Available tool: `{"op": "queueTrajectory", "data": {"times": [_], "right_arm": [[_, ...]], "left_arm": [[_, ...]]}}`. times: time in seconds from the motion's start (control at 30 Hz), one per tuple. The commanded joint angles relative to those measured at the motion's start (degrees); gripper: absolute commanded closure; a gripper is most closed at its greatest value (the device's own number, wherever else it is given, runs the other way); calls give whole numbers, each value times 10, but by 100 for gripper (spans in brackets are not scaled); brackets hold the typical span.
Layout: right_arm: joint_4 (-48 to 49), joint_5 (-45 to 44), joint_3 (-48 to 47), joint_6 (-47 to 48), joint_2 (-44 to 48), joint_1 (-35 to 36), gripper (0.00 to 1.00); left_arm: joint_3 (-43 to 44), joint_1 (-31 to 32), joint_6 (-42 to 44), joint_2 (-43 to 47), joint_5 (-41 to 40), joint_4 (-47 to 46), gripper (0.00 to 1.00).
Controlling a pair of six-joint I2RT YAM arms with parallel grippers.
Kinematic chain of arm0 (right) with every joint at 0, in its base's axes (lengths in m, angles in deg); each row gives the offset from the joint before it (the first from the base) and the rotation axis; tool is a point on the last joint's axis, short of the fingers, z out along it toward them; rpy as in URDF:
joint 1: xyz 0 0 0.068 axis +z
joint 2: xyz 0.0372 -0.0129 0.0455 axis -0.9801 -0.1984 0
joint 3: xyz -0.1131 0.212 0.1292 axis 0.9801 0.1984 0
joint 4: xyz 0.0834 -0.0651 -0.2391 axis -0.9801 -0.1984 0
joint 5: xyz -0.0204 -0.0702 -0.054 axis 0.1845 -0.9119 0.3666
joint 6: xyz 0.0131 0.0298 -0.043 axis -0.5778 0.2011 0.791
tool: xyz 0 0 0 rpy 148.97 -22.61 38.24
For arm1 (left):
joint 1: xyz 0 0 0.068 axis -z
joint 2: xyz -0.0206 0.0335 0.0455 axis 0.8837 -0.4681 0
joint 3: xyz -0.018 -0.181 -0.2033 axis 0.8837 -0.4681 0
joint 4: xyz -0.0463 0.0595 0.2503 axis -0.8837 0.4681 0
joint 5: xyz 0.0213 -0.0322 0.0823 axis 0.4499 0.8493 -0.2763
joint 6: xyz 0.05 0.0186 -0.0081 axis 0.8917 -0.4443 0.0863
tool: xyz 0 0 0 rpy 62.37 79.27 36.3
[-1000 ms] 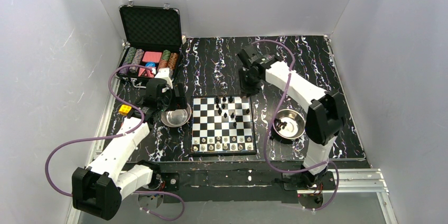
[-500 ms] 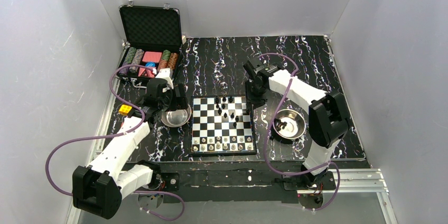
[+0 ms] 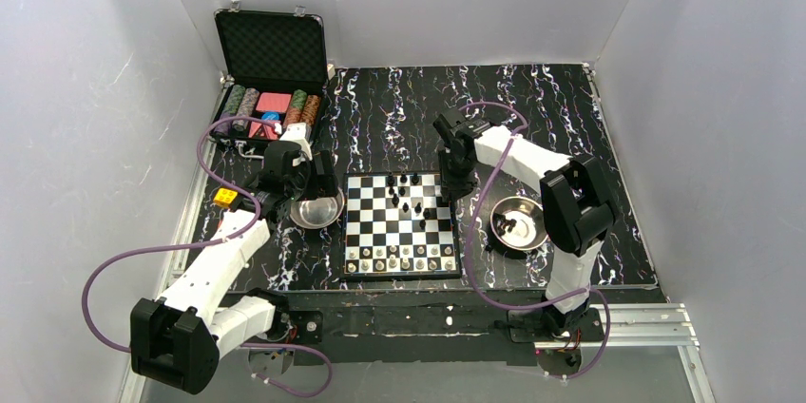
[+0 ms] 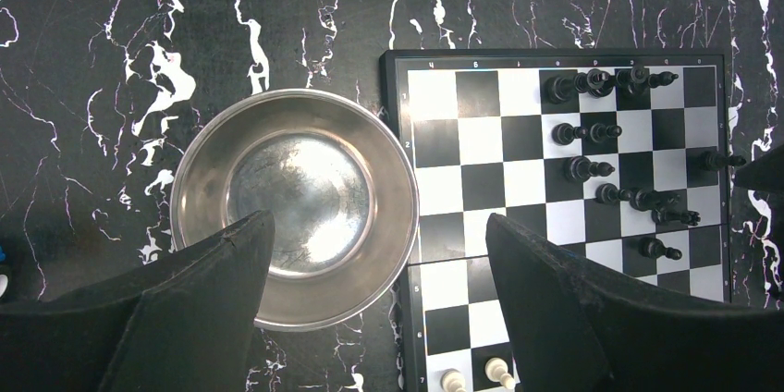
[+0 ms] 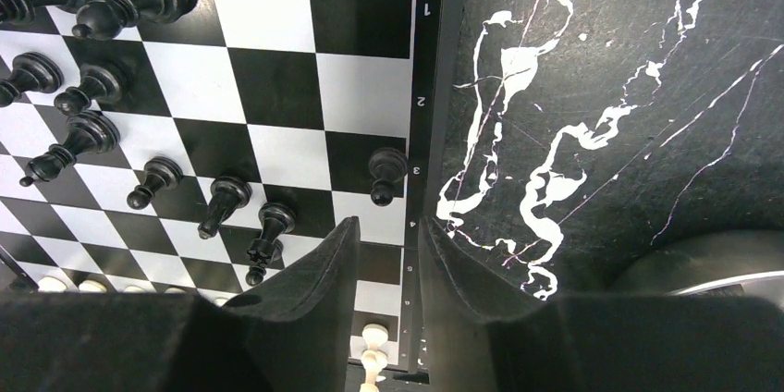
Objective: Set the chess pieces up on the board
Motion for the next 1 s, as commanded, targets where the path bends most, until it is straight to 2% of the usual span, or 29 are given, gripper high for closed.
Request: {"op": "queueTrajectory", "data": {"times": [0.0,0.5,0.97], "right_arm": [[11,-9,-19,3,-7,2,64],[18,-11,-25,8,-29,2,76],[16,-10,-45,17,-30,2,84]], "left_arm": [[-3,-4,1,5,6,-8,15],[-3,-3,2,3,4,-8,15],[-2,-3,2,-2,4,-8,15]]}}
